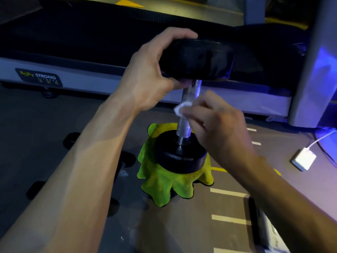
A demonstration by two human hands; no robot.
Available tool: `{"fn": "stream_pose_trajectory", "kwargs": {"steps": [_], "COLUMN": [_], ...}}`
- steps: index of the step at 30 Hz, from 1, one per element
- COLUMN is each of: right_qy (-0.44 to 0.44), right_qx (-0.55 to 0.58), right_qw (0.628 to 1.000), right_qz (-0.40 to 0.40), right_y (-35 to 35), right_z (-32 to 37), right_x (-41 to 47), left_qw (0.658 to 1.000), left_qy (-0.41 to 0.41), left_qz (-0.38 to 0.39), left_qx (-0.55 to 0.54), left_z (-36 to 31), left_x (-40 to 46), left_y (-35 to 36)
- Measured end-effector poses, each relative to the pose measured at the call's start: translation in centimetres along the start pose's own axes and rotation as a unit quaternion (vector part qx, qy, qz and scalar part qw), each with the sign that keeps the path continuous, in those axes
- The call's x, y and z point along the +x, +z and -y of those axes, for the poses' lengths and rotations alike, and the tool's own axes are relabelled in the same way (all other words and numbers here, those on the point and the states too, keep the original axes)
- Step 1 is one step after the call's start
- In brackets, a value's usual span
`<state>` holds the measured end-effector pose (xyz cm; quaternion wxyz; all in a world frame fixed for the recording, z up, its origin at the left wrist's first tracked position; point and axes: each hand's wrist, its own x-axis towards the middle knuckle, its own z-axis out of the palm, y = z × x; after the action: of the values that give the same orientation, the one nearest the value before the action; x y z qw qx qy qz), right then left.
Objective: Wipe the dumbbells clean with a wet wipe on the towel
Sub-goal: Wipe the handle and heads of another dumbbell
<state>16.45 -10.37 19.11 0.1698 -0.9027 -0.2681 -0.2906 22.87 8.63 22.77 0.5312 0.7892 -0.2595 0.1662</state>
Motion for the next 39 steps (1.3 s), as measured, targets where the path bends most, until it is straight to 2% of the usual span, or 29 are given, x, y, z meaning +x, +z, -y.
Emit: {"fn": "stream_pose_trajectory", "kwargs": {"steps": [2, 6, 8, 12, 14, 18, 21, 26, 31, 36, 39], "right_qy": [0.011, 0.008, 0.008, 0.014, 0.020, -0.009, -0.024, -0.022, -0.008, -0.009, -0.019], "right_qx": [0.000, 0.030, 0.037, 0.010, -0.003, -0.004, 0.001, -0.040, -0.019, -0.066, -0.064], "right_qw": [0.999, 0.999, 0.999, 0.996, 0.994, 0.999, 1.000, 0.997, 1.000, 0.998, 0.997], "right_qz": [-0.048, 0.018, 0.026, -0.087, -0.106, -0.046, -0.011, -0.058, 0.010, 0.001, 0.034], "right_y": [0.5, 1.9, 1.6, 0.8, 1.4, 2.6, 1.7, 0.4, 1.1, -0.1, 0.5], "right_z": [0.3, 1.1, 0.8, 0.2, 0.5, 0.9, 0.3, -0.1, 1.4, 0.6, 1.5], "right_x": [0.1, -3.7, -3.3, 0.4, 0.0, -4.2, -3.6, 0.8, -2.3, 0.1, -1.1], "left_qw": [1.000, 0.999, 0.998, 0.995, 0.991, 0.989, 0.988, 0.988, 0.988, 0.988, 0.988], "left_qy": [-0.003, -0.007, -0.014, -0.044, -0.087, -0.121, -0.126, -0.131, -0.137, -0.130, -0.135], "left_qz": [0.005, 0.035, 0.057, 0.074, 0.053, 0.023, 0.017, 0.025, 0.017, 0.025, 0.018], "left_qx": [0.003, -0.002, -0.019, -0.058, -0.088, -0.084, -0.083, -0.074, -0.070, -0.078, -0.078], "left_z": [-0.1, -0.3, -0.5, -1.5, -1.7, -1.7, -1.9, -2.2, -2.0, -2.0, -1.9], "left_x": [0.0, -0.2, -0.5, -0.4, -0.1, 0.1, 0.0, 0.1, 0.2, 0.2, 0.3], "left_y": [-0.2, -0.5, -0.8, -1.0, -0.9, -0.6, -0.4, -0.3, -0.4, -0.2, -0.4]}}
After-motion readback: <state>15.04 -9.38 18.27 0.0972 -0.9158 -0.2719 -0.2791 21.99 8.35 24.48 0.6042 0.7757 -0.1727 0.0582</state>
